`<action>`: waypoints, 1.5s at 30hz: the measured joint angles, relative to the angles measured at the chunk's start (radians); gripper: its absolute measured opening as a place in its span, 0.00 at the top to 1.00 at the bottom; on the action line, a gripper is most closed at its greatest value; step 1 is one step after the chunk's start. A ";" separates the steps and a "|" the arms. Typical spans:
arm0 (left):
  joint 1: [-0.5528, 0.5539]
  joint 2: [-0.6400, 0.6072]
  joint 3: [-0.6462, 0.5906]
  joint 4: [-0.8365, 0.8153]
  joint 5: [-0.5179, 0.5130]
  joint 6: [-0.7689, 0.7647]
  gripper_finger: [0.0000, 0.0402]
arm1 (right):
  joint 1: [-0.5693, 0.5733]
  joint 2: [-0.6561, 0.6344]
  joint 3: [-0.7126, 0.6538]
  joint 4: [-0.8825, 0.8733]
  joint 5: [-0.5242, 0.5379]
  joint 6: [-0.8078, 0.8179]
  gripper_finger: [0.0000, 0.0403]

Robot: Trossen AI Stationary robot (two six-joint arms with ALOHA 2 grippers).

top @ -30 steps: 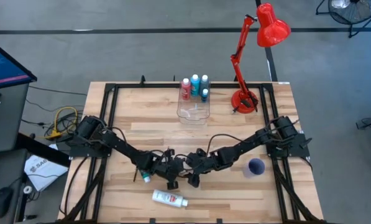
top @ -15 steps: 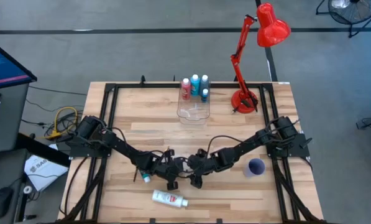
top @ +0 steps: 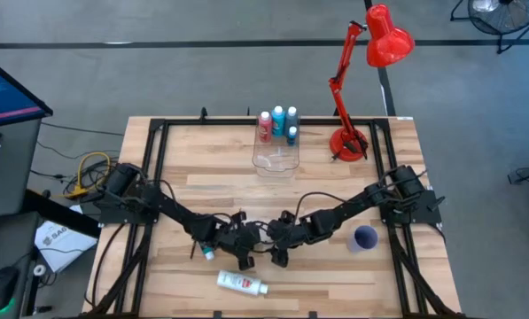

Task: Pick & Place Paint Supplies
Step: Put the silver paintbrush into the purple cup

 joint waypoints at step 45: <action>-0.168 -0.414 -0.322 -0.017 -0.186 -0.346 0.99 | 0.034 0.169 0.104 0.052 0.105 -0.134 0.38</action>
